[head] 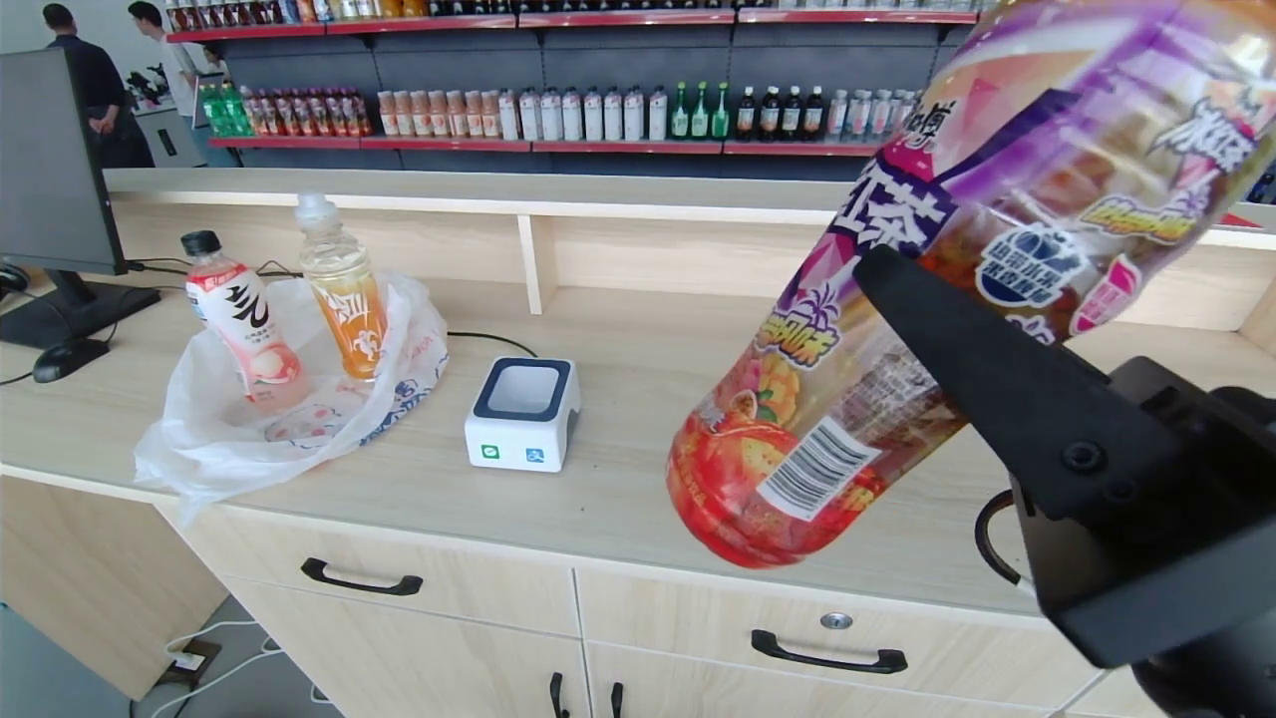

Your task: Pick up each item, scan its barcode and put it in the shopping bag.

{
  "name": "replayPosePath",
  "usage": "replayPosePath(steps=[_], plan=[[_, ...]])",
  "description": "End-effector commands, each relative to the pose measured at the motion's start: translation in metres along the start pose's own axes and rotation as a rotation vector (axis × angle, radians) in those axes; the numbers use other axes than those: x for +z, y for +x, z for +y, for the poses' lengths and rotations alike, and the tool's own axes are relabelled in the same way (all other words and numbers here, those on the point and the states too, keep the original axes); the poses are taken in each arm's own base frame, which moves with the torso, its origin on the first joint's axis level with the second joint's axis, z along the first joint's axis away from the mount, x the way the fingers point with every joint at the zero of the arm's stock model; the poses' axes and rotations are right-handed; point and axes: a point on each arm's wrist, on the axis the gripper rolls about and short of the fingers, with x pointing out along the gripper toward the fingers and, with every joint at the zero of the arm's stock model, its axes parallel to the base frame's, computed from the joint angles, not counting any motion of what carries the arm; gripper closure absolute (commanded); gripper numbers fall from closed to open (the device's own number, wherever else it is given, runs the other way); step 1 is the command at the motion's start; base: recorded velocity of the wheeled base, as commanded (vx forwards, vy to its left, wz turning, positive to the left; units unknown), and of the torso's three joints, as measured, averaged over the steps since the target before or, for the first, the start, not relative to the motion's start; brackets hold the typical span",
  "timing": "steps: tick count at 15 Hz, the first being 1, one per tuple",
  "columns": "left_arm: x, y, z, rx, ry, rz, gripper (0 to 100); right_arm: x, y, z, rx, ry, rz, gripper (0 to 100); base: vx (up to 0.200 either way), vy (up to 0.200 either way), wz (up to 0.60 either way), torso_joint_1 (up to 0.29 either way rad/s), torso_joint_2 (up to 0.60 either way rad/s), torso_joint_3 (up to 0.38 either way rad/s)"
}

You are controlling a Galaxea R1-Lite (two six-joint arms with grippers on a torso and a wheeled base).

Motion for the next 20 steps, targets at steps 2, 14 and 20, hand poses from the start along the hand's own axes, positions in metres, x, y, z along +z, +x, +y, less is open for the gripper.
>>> replayPosePath(steps=[2, 14, 20], plan=[[0.0, 0.0, 0.0, 0.002, 0.0, 0.001, 0, -0.015, 0.007, -0.013, -0.052, -0.039, 0.038, 100, 0.0, 0.0, 0.0, 0.0, 0.0, 0.0], [0.0, 0.0, 0.0, 0.0, 0.0, 0.001, 0, -0.081, 0.04, -0.102, -0.318, -0.213, 0.189, 100, 0.0, 0.0, 0.0, 0.0, 0.0, 0.0], [0.0, 0.0, 0.0, 0.002, 0.0, -0.001, 0, -0.086, 0.041, -0.115, -0.344, -0.276, 0.198, 100, 0.0, 0.0, 0.0, 0.0, 0.0, 0.0]])
